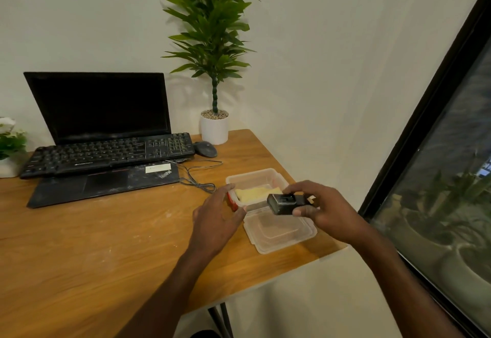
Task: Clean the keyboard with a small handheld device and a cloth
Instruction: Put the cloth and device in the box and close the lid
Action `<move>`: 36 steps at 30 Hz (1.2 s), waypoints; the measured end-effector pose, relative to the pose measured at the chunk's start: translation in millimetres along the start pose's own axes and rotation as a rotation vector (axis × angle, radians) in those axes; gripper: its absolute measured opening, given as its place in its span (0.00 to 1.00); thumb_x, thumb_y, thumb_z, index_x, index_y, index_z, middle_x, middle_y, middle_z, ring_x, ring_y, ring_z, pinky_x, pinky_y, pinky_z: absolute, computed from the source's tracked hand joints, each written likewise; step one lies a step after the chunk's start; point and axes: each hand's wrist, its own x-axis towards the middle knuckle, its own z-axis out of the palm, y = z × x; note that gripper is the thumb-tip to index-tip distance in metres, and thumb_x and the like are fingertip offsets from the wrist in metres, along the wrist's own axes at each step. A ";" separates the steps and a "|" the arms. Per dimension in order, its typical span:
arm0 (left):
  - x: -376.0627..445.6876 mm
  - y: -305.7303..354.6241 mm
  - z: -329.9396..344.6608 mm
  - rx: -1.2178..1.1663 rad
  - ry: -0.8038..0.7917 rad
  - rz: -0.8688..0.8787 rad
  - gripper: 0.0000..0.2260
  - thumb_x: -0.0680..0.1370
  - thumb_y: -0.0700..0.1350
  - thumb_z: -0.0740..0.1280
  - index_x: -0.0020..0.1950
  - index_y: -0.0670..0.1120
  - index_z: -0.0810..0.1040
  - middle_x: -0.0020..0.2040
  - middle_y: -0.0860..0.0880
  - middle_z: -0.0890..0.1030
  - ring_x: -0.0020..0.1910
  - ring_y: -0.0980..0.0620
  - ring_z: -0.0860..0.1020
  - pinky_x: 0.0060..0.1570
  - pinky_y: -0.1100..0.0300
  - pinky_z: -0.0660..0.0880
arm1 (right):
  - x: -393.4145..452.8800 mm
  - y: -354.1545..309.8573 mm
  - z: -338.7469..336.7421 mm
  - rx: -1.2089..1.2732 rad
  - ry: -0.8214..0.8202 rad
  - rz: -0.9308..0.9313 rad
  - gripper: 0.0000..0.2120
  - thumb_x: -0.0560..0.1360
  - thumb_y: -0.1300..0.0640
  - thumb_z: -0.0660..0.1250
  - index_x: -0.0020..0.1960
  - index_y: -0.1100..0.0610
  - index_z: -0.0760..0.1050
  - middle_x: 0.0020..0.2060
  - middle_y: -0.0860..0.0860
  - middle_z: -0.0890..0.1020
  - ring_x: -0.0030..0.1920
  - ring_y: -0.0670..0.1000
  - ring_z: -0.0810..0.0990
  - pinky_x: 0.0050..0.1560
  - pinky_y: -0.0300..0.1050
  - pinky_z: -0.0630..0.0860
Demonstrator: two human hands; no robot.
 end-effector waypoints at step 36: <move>-60.4 36.1 12.7 0.531 0.005 -0.053 0.14 0.86 0.58 0.59 0.55 0.54 0.82 0.56 0.53 0.79 0.60 0.48 0.74 0.61 0.49 0.68 | 3.3 16.0 43.9 -0.551 0.189 0.601 0.10 0.79 0.50 0.63 0.41 0.53 0.74 0.46 0.53 0.81 0.49 0.56 0.79 0.46 0.49 0.80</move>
